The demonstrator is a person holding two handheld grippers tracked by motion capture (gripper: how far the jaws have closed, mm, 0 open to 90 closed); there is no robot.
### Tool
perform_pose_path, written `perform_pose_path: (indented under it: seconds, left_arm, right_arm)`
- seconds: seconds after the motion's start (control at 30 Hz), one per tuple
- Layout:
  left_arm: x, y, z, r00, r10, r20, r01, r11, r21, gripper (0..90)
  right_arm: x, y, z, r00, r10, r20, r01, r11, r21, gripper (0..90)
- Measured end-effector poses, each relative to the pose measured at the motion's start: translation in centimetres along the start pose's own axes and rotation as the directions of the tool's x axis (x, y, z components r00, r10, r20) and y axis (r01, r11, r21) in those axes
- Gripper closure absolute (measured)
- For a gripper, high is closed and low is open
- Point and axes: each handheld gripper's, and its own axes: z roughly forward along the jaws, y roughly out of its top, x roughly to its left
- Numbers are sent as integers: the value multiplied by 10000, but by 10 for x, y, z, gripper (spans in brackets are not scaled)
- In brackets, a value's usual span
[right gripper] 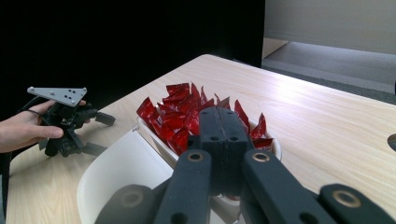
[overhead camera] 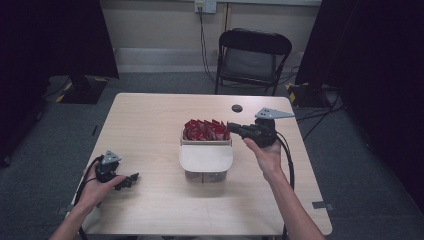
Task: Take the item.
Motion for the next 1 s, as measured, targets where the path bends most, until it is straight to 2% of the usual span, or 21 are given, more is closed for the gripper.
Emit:
perform_pose_path:
  seconds: [1.0]
  left_arm:
    - [0,0,0,10000,-1,-1,1,10000,-1,0]
  right_arm:
    - [1,12,-14,10000,-30,-22,29,9978,-657,900]
